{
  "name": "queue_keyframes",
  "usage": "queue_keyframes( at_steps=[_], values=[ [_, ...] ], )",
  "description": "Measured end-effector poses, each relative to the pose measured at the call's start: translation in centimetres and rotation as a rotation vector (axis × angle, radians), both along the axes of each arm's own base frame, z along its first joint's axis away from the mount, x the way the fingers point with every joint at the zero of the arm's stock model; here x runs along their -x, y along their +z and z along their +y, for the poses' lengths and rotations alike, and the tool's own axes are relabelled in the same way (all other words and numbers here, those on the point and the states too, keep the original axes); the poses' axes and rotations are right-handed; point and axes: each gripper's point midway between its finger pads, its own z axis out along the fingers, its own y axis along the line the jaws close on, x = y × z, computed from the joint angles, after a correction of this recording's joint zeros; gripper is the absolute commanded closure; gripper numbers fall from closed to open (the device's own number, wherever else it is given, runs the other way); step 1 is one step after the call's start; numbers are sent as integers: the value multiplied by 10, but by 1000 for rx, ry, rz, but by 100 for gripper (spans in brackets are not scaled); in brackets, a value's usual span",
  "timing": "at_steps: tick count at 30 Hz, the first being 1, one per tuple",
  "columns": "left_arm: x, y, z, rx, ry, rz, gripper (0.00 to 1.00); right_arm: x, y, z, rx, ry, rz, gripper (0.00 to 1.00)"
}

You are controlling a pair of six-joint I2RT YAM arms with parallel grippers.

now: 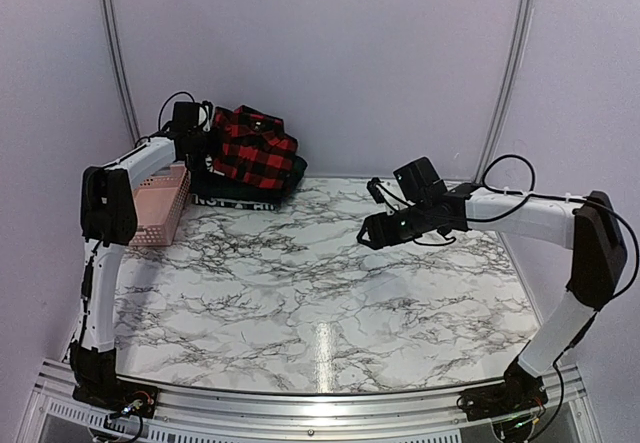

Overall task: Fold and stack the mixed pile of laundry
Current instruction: Place the square-folded T-shirt at the corner of the board.

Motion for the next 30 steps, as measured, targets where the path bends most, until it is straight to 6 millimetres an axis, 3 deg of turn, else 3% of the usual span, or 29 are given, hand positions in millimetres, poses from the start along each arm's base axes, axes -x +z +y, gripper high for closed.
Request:
queue_keyframes(
  at_steps=[6, 16, 17, 21, 22, 23, 24, 28, 30],
  values=[
    [-12, -53, 18, 37, 60, 63, 100, -10, 0, 4, 15, -8, 5, 35],
    [4, -91, 24, 76, 106, 125, 97, -22, -8, 1, 39, -30, 23, 35],
    [6, -90, 24, 78, 107, 128, 92, -22, -9, 1, 41, -29, 25, 35],
    [8, -77, 27, 74, 116, 120, 48, -23, -12, 2, 44, -28, 30, 34],
    [7, -72, 29, 69, 121, 119, 36, -23, -12, 2, 43, -28, 31, 32],
    [7, -68, 30, 60, 128, 123, 13, -23, -11, 2, 41, -28, 31, 31],
    [5, -61, 32, 52, 136, 120, 3, -25, -10, 2, 39, -29, 30, 29],
    [0, -26, 37, 38, 155, 67, 1, -39, 2, -6, 14, -52, 11, 22],
    [5, -18, 39, 28, 158, 68, 1, -49, 8, -18, 2, -81, -2, 20]
  ],
)
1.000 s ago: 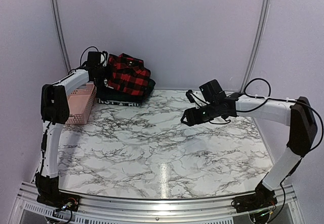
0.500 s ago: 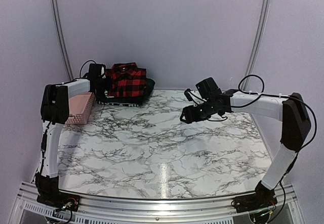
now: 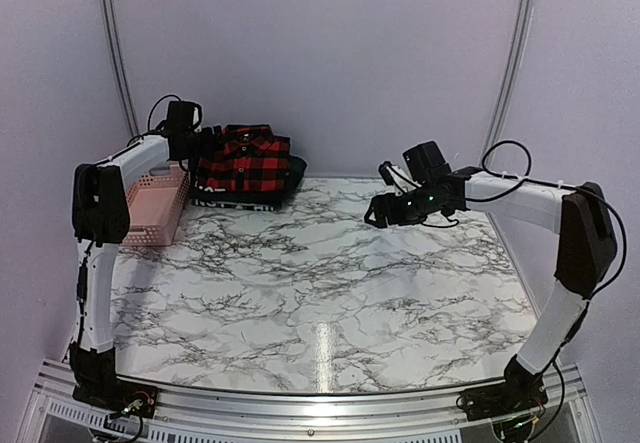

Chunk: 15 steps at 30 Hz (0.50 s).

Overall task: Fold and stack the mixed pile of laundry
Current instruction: Reset both arms

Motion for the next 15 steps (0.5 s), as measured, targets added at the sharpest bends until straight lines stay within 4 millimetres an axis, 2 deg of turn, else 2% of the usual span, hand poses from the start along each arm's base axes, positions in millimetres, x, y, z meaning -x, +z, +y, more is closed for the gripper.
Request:
queue_keyframes(
  at_steps=[5, 10, 13, 15],
  values=[
    [18, 27, 4, -18, 2, 10, 1, -24, 20, -46, -26, -89, -39, 15],
    [45, 92, 5, -18, -9, -40, 1, -42, 55, -93, -69, -173, -122, 12],
    [72, 140, 0, -9, -31, -92, 1, -47, 74, -113, -89, -198, -166, 9],
    [93, 165, -12, 6, -73, -113, 1, -47, 86, -125, -102, -208, -195, 7]
  ],
)
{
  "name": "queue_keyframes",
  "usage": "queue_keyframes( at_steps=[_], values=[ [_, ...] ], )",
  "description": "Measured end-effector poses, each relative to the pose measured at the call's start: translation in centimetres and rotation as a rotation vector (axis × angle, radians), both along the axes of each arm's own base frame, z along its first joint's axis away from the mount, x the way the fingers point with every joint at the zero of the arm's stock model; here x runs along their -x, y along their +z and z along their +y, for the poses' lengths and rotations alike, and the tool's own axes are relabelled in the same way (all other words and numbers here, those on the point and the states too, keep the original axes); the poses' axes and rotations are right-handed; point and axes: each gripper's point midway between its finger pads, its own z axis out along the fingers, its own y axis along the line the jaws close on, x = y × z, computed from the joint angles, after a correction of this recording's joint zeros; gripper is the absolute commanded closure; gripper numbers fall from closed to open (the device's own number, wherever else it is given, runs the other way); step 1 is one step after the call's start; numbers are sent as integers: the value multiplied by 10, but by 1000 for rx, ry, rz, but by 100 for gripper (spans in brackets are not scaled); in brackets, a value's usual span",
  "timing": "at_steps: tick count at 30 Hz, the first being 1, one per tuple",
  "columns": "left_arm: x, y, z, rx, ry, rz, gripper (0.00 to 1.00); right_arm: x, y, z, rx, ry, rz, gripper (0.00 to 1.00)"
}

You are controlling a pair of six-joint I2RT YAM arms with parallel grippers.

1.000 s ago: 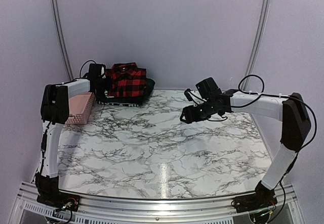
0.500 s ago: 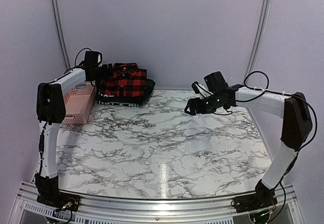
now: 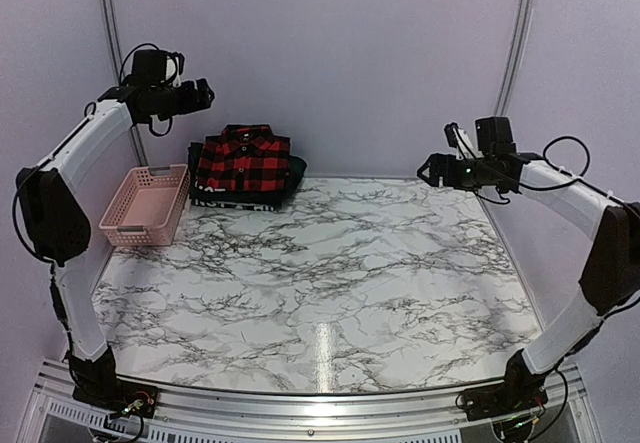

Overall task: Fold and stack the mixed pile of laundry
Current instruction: Reset both arms

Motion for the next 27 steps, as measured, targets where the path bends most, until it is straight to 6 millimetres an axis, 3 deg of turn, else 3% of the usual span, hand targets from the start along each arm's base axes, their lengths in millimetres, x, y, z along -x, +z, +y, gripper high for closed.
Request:
queue_keyframes(
  at_steps=[3, 5, 8, 12, 16, 19, 23, 27],
  values=[
    [28, 15, -28, 17, -89, 6, 1, 4, 18, -9, -17, 4, -49, 3],
    [49, 6, -53, 21, -162, 49, 1, 12, 25, -11, -27, 17, -73, 2],
    [81, -34, -81, 7, -237, 164, 1, 29, 22, -7, -47, 51, -78, 1],
    [130, -112, -105, -22, -292, 366, 1, 61, -8, -1, -91, 98, -24, 1],
    [178, -187, -95, -2, -252, 558, 1, 95, -52, 3, -142, 117, 63, 2],
    [208, -225, -79, 26, -196, 652, 1, 116, -82, 6, -167, 129, 135, 2],
    [231, -251, -68, 70, -144, 693, 1, 136, -112, 12, -197, 140, 222, 1],
    [231, -255, -68, 109, -123, 674, 1, 140, -117, 16, -216, 141, 238, 1]
  ],
)
